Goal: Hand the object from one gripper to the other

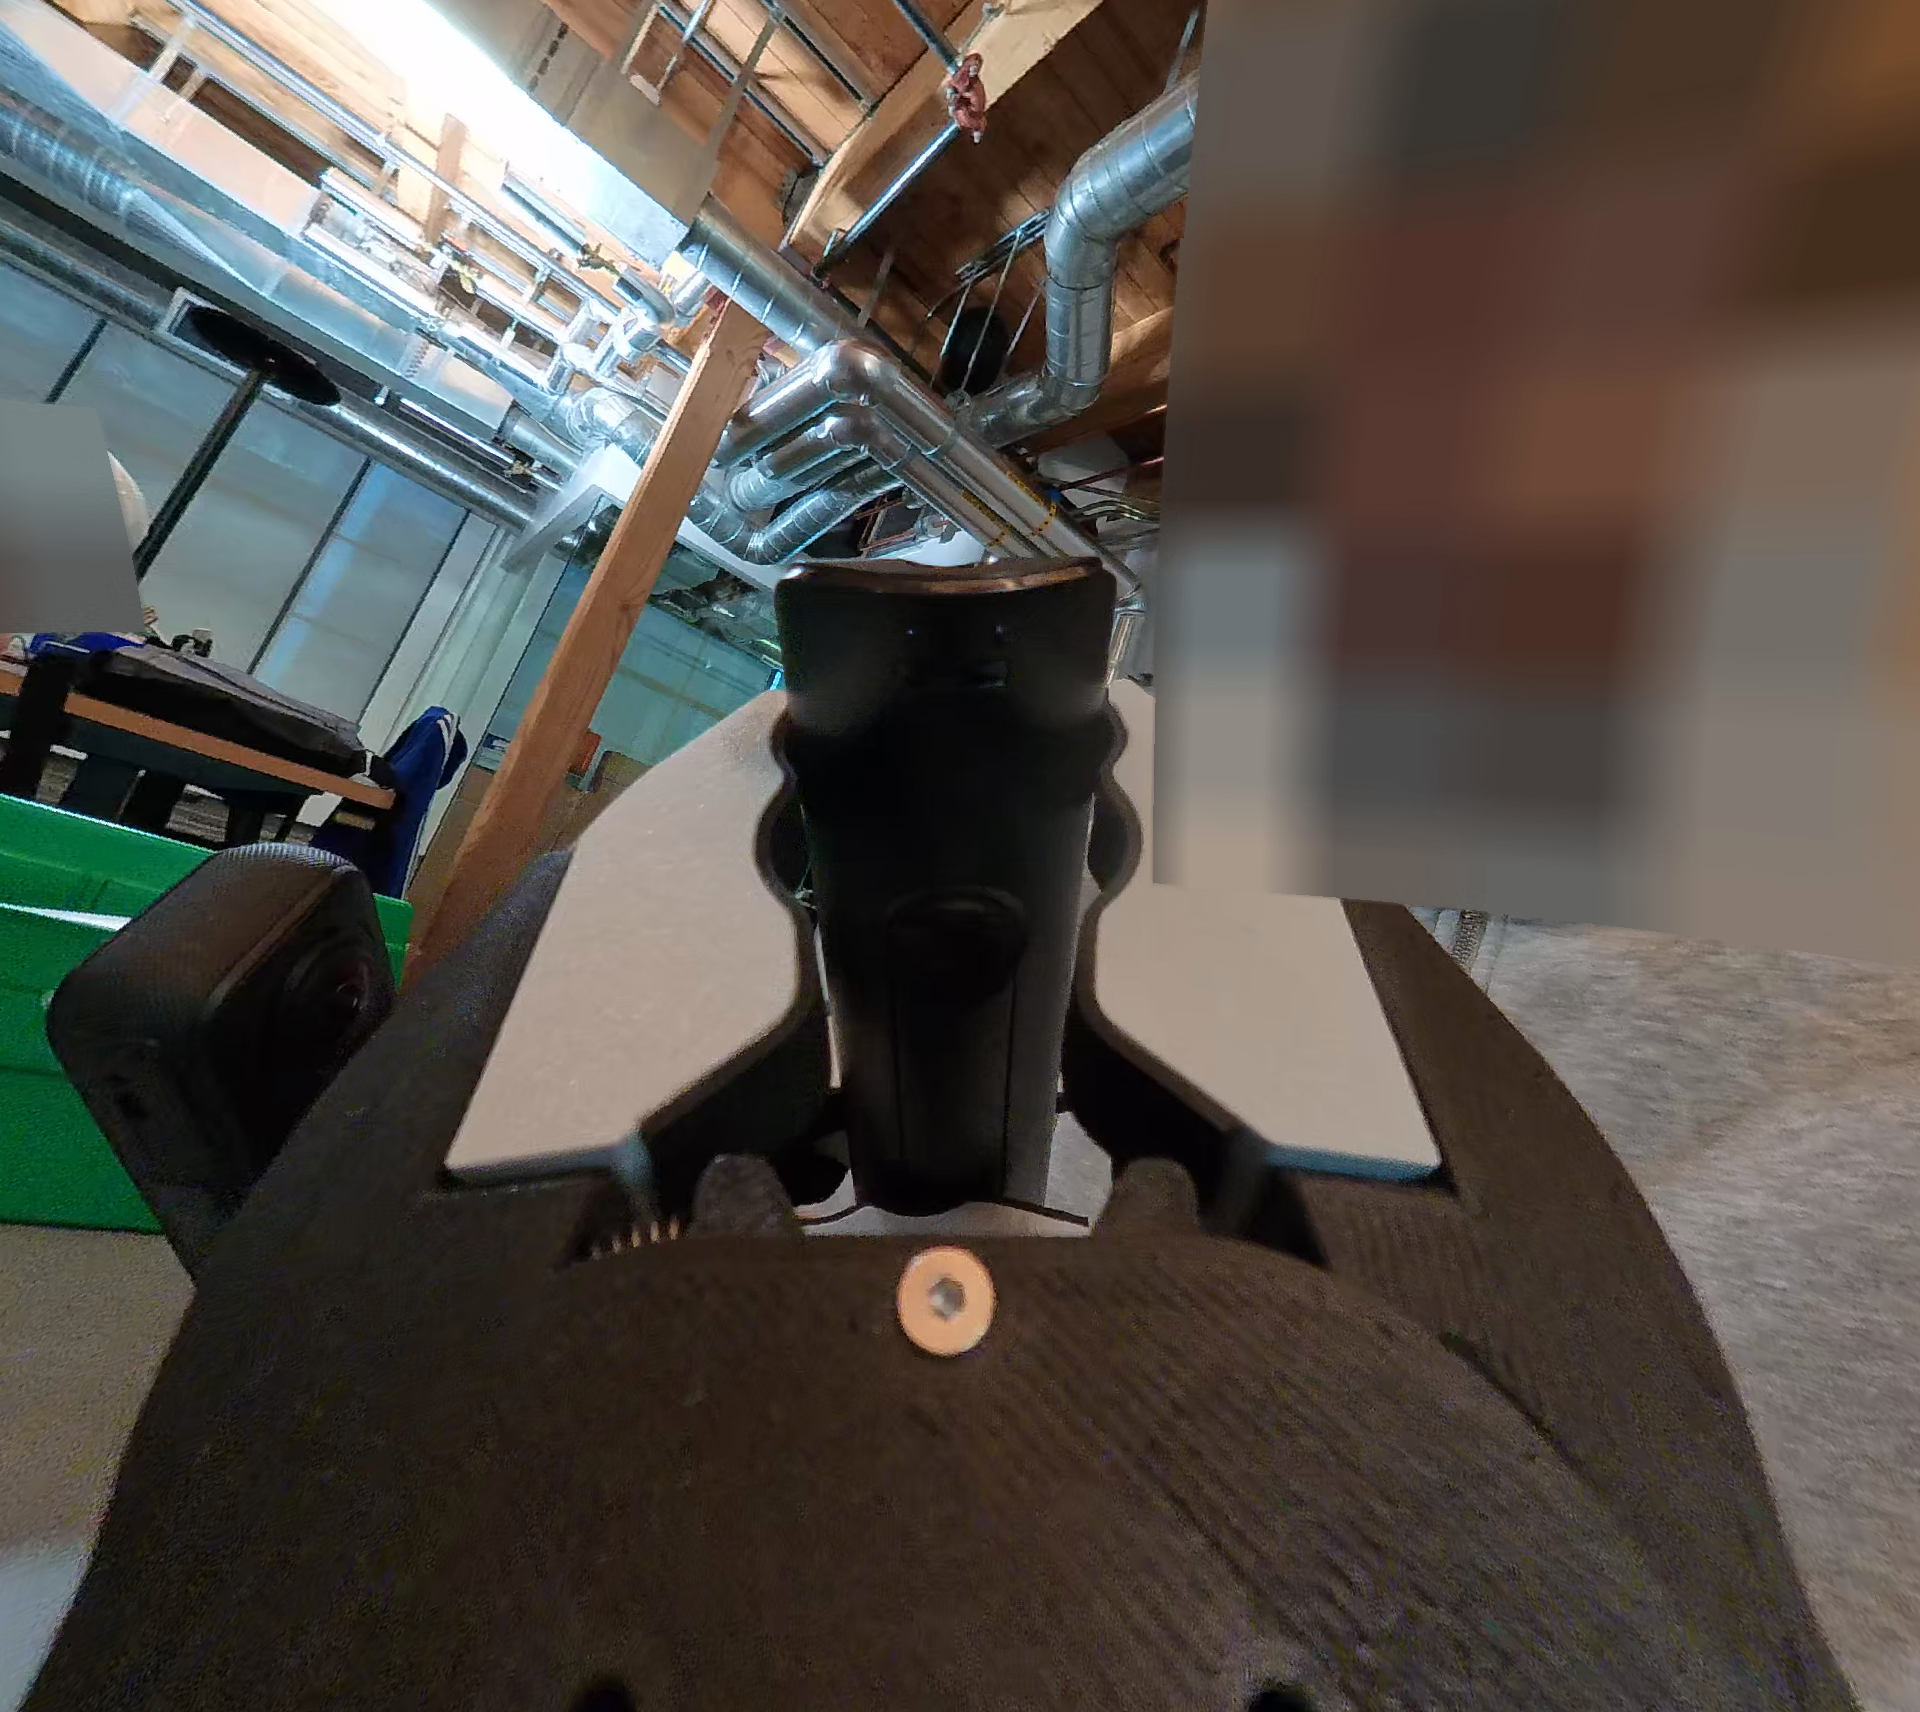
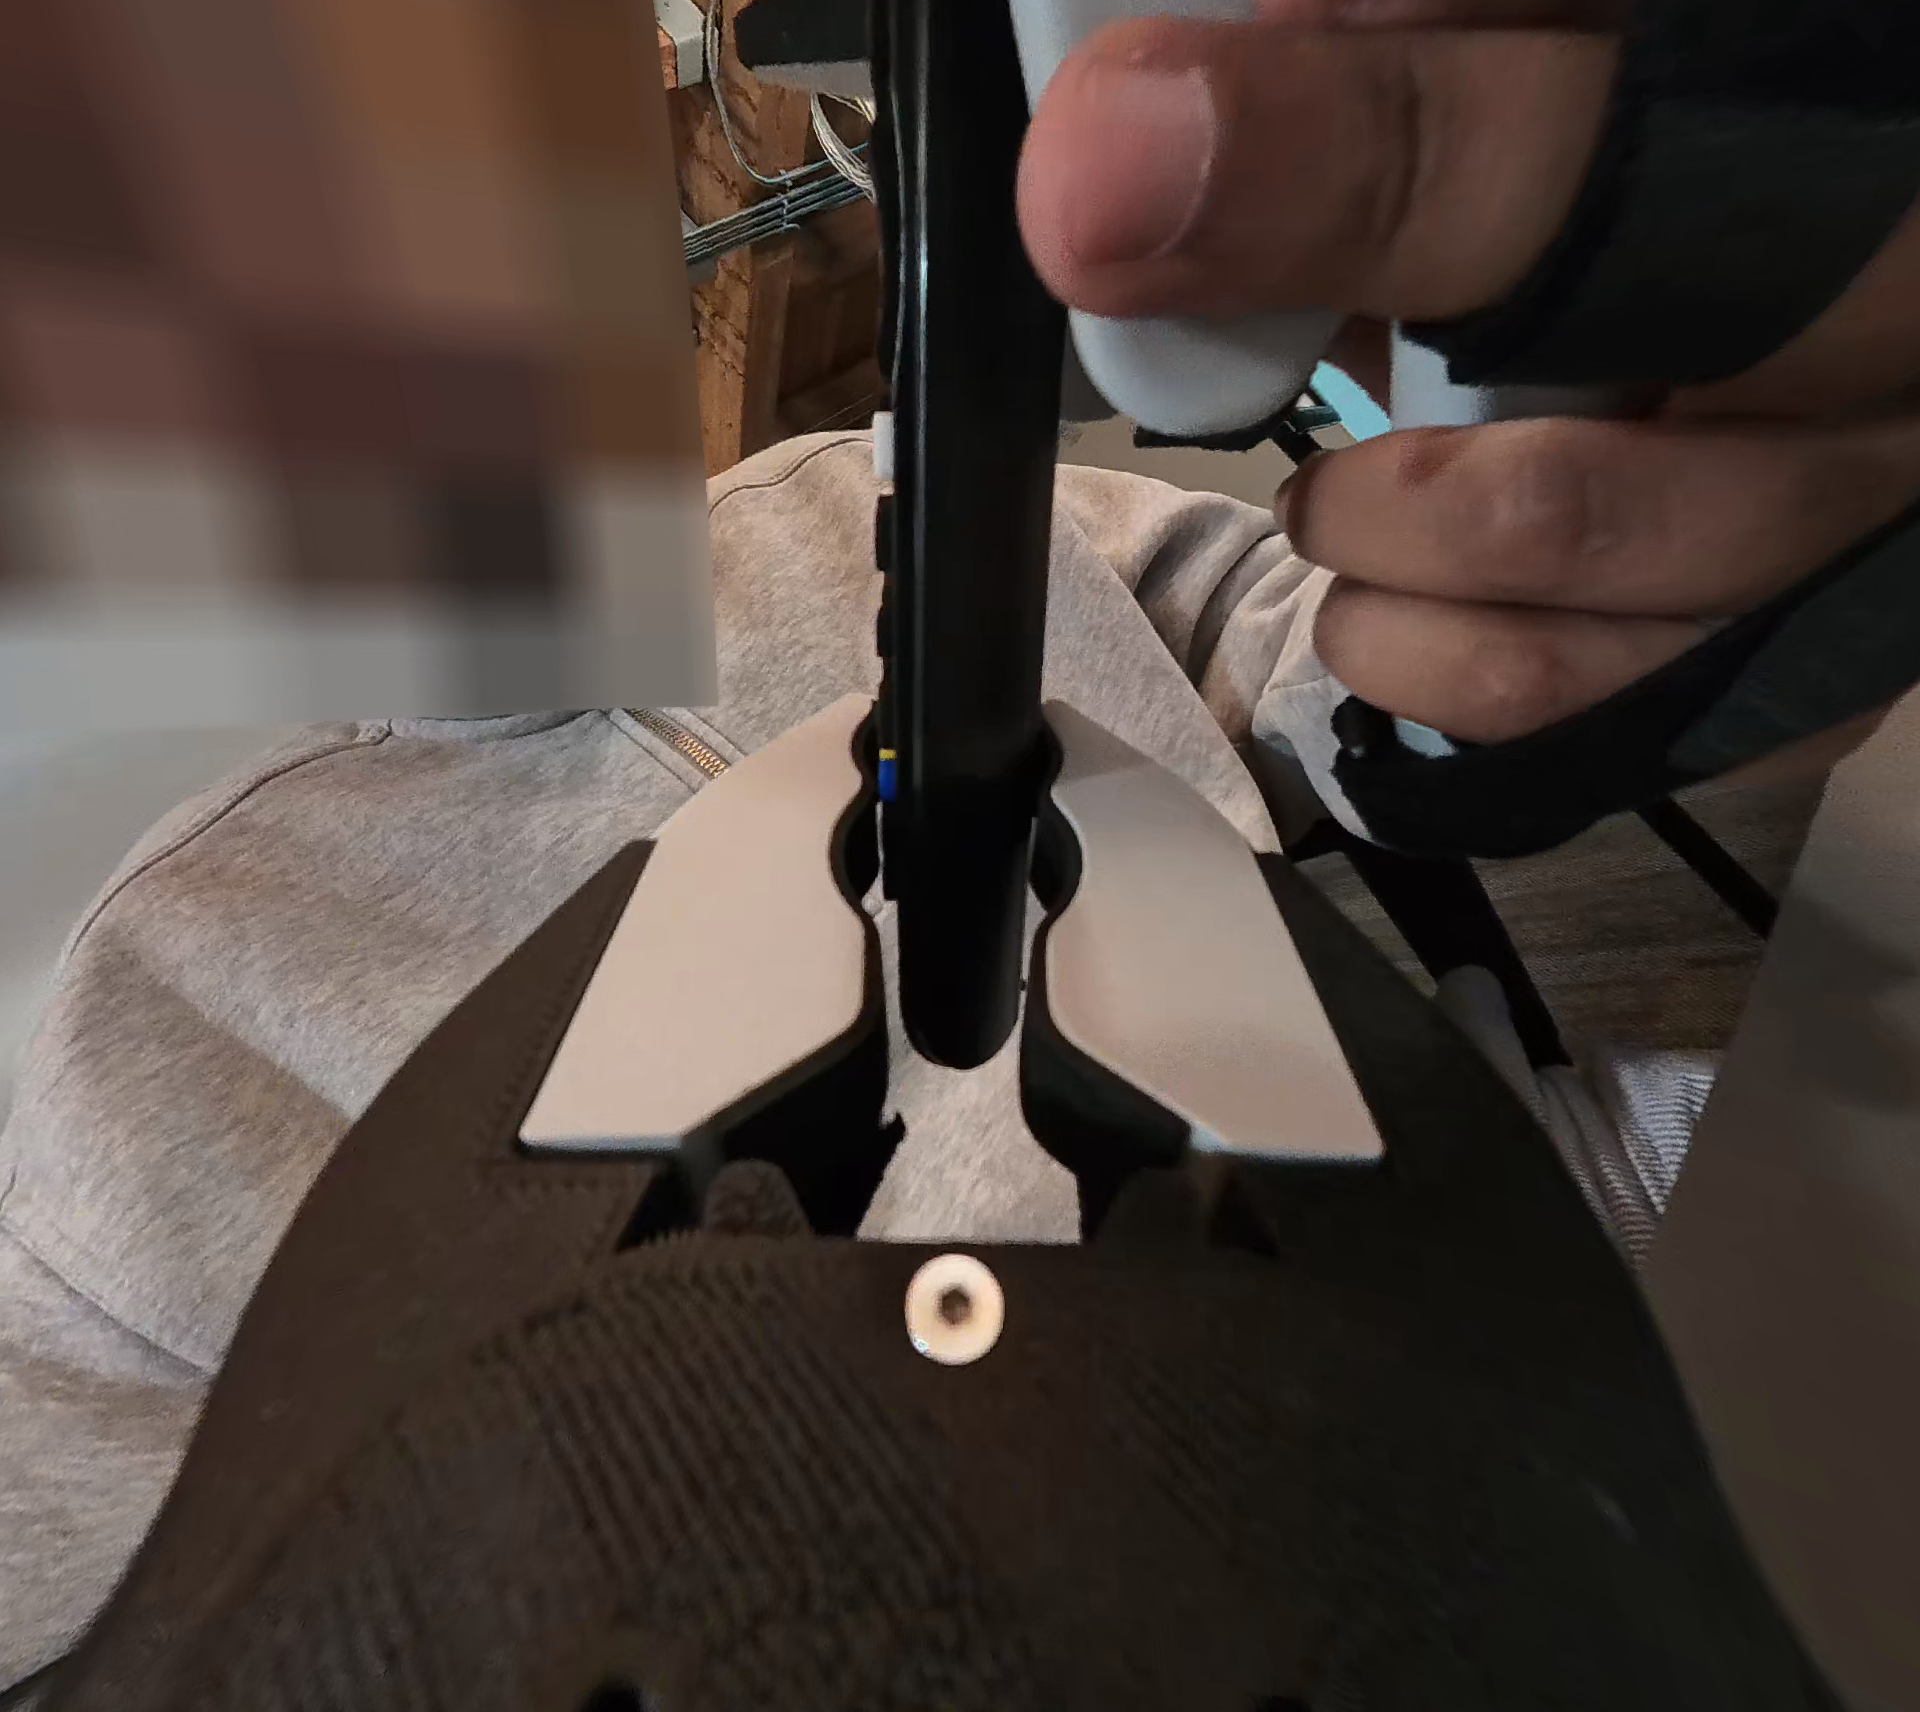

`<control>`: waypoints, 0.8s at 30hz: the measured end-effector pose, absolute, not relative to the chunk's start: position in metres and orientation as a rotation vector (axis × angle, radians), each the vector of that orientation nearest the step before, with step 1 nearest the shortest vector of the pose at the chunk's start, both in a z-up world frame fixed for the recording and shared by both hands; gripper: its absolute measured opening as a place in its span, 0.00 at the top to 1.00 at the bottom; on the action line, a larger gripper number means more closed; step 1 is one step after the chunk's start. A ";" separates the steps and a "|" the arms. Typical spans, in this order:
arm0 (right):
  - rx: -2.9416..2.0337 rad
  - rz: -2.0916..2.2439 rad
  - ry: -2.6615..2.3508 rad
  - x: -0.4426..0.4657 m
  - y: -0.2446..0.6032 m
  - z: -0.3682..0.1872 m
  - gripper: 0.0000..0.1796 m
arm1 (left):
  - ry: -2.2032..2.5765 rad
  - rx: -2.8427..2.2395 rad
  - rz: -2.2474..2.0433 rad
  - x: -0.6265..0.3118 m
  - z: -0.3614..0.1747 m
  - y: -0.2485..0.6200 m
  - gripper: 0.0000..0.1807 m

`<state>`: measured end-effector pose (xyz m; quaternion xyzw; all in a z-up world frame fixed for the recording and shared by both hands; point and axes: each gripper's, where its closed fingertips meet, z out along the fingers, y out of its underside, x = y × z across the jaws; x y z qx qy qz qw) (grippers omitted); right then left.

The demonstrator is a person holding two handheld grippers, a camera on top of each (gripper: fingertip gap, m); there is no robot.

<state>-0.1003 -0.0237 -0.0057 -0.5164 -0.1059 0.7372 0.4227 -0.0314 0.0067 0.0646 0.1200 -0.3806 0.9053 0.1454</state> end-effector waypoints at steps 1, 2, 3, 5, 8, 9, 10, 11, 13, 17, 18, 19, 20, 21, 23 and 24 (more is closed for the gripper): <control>-1.293 1.846 -0.266 -0.100 -0.024 -0.006 0.86 | -1.096 0.345 2.605 -0.032 0.064 0.006 0.71; -1.294 1.846 -0.267 -0.100 -0.024 -0.006 0.86 | -1.097 0.345 2.601 -0.032 0.064 0.006 0.71; -1.294 1.847 -0.268 -0.100 -0.024 -0.006 0.85 | -1.099 0.346 2.599 -0.032 0.064 0.006 0.71; -1.292 1.851 -0.266 -0.100 -0.024 -0.006 0.86 | -1.099 0.350 2.594 -0.031 0.064 0.006 0.71; -1.286 1.837 -0.241 -0.097 -0.020 -0.008 0.85 | -1.092 0.376 2.600 -0.028 0.063 0.008 0.71; -1.291 1.818 -0.228 -0.095 -0.018 -0.009 0.85 | -1.094 0.394 2.605 -0.026 0.062 0.008 0.71; -1.296 1.793 -0.216 -0.093 -0.015 -0.011 0.84 | -1.099 0.409 2.612 -0.024 0.061 0.009 0.71; -1.298 1.767 -0.199 -0.090 -0.013 -0.012 0.81 | -1.104 0.424 2.617 -0.022 0.061 0.010 0.71; -1.295 1.719 -0.157 -0.082 -0.010 -0.012 0.73 | -1.107 0.459 2.628 -0.018 0.059 0.013 0.71; -1.322 1.610 -0.082 -0.062 -0.003 -0.019 0.65 | -1.107 0.551 2.670 -0.008 0.057 0.022 0.71; -1.334 1.573 -0.060 -0.056 -0.001 -0.022 0.65 | -1.119 0.585 2.678 -0.005 0.056 0.024 0.71; -1.347 1.529 -0.036 -0.049 0.002 -0.025 0.64 | -1.138 0.619 2.688 -0.002 0.054 0.026 0.71; -1.353 1.477 -0.009 -0.040 0.004 -0.028 0.64 | -1.161 0.656 2.695 0.001 0.052 0.028 0.71; -1.359 1.410 0.026 -0.030 0.009 -0.030 0.64 | -1.187 0.693 2.699 0.005 0.049 0.030 0.71; -1.398 1.173 0.117 -0.002 0.019 -0.038 0.60 | -1.250 0.774 2.702 0.012 0.043 0.033 0.71; -1.407 1.009 0.156 0.015 0.022 -0.040 0.58 | -1.287 0.812 2.702 0.015 0.040 0.035 0.71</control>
